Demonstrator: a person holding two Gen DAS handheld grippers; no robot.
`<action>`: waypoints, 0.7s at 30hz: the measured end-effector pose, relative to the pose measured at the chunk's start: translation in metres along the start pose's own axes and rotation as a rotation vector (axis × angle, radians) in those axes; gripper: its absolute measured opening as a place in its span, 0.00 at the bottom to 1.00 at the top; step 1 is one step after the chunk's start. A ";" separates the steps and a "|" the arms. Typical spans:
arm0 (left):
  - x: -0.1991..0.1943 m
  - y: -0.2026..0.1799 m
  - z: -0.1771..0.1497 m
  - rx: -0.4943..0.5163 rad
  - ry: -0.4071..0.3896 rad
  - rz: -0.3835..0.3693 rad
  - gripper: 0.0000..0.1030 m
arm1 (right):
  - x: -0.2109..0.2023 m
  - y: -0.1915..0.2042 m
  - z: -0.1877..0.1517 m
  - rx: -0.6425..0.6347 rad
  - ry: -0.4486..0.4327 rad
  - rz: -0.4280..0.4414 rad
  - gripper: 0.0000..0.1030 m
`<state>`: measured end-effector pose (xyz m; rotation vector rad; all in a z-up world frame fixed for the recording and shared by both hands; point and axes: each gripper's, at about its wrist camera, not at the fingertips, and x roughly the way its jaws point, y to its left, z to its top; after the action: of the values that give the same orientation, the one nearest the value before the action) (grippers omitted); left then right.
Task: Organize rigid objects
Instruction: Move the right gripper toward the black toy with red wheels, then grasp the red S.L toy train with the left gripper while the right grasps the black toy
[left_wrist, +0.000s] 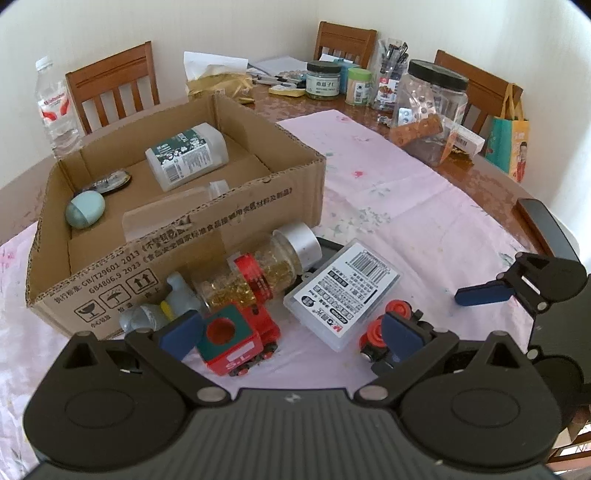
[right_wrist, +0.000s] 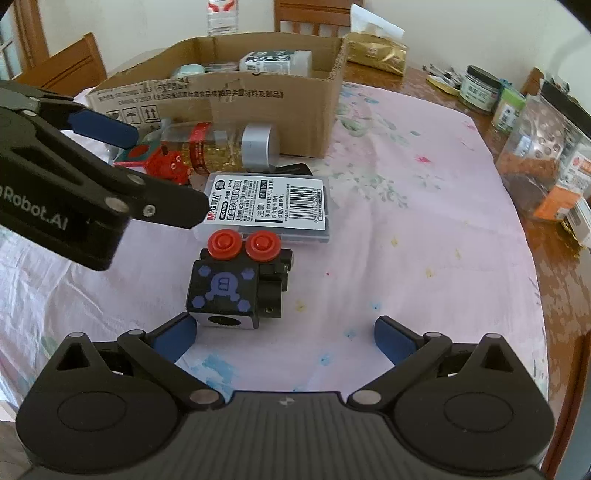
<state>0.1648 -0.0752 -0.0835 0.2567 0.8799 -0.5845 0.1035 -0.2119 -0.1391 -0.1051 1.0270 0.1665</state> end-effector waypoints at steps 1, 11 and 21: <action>-0.001 -0.001 -0.001 -0.006 0.002 -0.004 0.99 | 0.000 -0.001 0.000 -0.008 -0.003 0.006 1.00; -0.012 -0.014 -0.021 -0.107 0.099 -0.111 0.99 | 0.000 -0.006 -0.001 -0.066 -0.017 0.046 1.00; -0.010 -0.001 0.007 -0.091 -0.019 0.032 0.99 | -0.001 -0.007 -0.002 -0.082 -0.026 0.058 1.00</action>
<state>0.1636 -0.0758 -0.0712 0.1827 0.8797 -0.5151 0.1024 -0.2190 -0.1398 -0.1479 0.9980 0.2623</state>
